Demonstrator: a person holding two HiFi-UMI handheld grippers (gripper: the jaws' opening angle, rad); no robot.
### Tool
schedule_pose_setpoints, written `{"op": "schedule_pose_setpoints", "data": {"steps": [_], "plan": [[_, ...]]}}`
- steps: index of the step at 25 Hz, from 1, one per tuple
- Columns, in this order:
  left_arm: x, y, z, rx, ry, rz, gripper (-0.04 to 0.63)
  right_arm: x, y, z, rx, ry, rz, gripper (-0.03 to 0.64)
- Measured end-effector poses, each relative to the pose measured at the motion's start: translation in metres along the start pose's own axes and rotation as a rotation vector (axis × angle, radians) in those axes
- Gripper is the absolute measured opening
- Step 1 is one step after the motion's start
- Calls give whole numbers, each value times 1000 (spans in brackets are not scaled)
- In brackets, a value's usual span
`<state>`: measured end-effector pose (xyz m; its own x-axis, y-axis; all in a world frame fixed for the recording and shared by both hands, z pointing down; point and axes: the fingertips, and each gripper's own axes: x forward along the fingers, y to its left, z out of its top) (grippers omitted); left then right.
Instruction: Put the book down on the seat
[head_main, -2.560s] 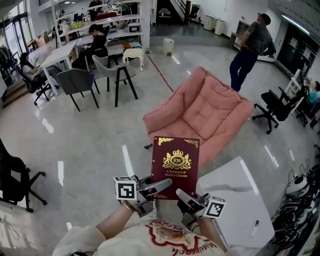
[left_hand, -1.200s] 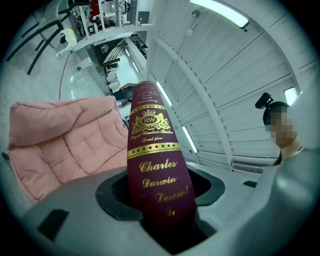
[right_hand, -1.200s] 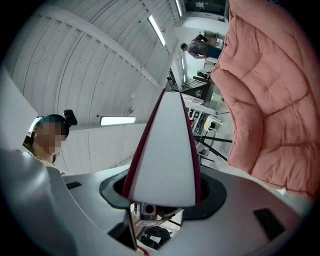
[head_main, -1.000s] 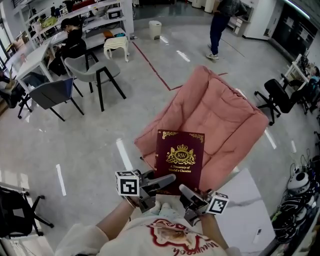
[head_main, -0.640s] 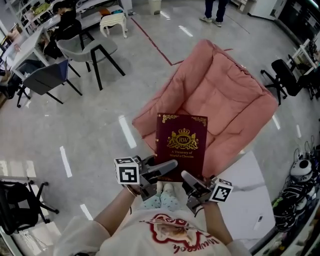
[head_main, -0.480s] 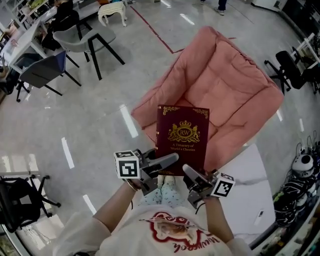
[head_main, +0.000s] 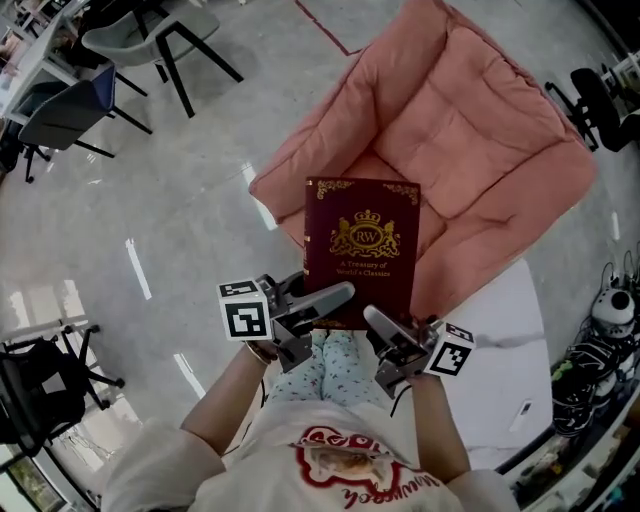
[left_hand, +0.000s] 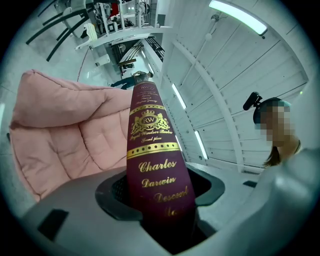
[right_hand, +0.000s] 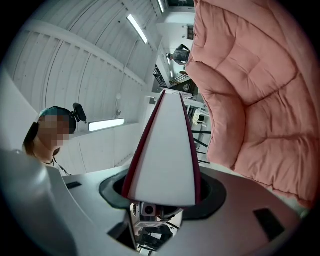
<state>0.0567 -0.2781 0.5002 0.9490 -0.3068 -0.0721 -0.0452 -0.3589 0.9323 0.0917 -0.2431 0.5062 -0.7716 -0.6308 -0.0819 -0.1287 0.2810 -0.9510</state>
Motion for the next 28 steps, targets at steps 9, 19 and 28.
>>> {"op": "schedule_pose_setpoints", "data": {"steps": [9,19,28], "plan": [[-1,49,-7,-28,-22,25,247,3,-49,-6,30,20,-17,222],[-6,136,-30,-38,-24,74,247,3,-136,-25,75,36,-3,222],[-5,133,-30,-61,-30,72,247,2,-132,-24,78,53,-39,222]]}}
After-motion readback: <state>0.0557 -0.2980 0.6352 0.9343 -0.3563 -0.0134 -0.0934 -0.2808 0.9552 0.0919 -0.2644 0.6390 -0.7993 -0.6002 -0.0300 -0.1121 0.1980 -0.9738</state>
